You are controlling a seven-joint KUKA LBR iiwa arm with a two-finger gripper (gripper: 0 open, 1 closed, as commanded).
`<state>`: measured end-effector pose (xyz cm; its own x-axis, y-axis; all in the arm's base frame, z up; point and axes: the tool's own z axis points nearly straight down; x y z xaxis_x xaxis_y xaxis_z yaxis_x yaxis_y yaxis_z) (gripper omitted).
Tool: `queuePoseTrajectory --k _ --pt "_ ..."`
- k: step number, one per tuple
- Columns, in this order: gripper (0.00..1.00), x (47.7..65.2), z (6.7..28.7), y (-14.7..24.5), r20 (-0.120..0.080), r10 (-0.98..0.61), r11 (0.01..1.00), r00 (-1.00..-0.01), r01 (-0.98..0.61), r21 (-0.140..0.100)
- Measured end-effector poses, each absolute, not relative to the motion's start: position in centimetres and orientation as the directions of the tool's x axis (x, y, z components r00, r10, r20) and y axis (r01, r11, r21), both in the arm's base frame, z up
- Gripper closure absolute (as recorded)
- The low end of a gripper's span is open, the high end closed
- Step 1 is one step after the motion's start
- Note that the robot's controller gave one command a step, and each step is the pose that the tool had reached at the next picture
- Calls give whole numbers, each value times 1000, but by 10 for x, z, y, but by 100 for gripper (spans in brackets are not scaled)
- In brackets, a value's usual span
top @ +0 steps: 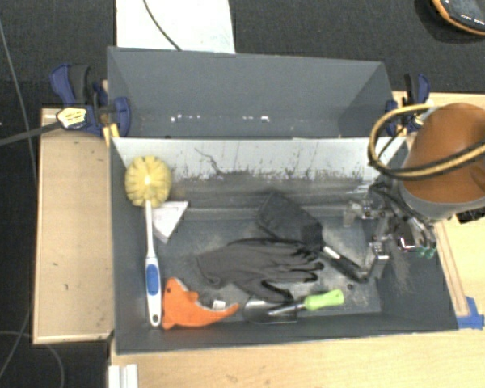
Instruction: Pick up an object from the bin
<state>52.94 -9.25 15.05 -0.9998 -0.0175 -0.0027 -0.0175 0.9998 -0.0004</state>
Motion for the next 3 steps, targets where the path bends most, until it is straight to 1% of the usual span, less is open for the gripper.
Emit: queuePoseTrajectory --k 1,2,3 --pt "0 529 150 -93 -3 -17 1000 -1000 -17 0" --pt "0 521 77 -106 -1 -211 978 -978 -211 0" --pt "0 521 70 -78 -1 -57 998 -998 -57 0"
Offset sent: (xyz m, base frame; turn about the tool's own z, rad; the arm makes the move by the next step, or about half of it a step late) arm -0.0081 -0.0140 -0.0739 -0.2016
